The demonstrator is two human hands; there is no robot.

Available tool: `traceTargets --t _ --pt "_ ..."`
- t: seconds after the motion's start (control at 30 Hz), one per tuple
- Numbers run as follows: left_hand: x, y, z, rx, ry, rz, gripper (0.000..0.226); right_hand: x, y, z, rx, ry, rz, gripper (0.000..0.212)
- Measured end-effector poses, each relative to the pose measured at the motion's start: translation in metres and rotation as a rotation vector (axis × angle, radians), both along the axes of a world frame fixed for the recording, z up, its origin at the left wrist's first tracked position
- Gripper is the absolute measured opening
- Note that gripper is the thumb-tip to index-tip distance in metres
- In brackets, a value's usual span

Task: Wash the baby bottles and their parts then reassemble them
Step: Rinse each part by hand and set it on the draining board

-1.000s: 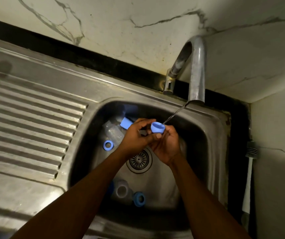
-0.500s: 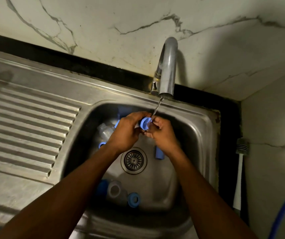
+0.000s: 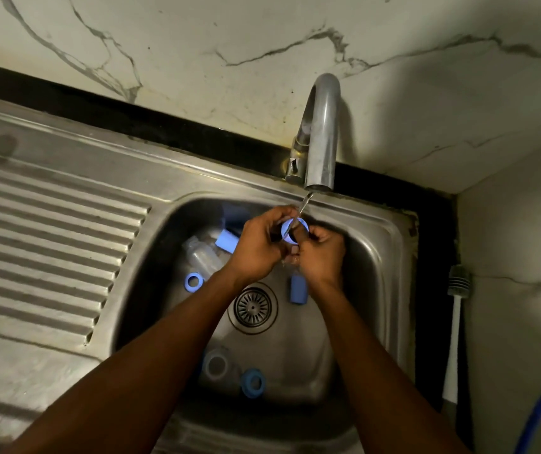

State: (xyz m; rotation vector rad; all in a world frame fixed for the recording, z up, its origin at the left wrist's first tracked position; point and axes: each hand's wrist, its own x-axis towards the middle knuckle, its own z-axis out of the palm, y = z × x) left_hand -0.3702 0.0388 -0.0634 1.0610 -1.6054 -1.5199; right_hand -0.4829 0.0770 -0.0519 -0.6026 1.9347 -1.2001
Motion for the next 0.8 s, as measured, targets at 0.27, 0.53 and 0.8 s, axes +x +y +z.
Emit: traceTargets --t 0.27,0.53,0.8 --pt "0.024 0.006 -0.012 0.006 -0.028 0.001 0.044 0.0 -0.005 0.011 0.206 -0.231 0.319 0.003" --pt "0.037 -0.001 -0.002 0.022 -0.067 -0.052 0.051 0.018 0.001 0.02 0.167 -0.313 0.292 0.029" --pt "0.018 0.005 0.016 -0.162 -0.247 -0.114 0.029 0.017 0.014 0.014 0.099 -0.421 0.098 0.034"
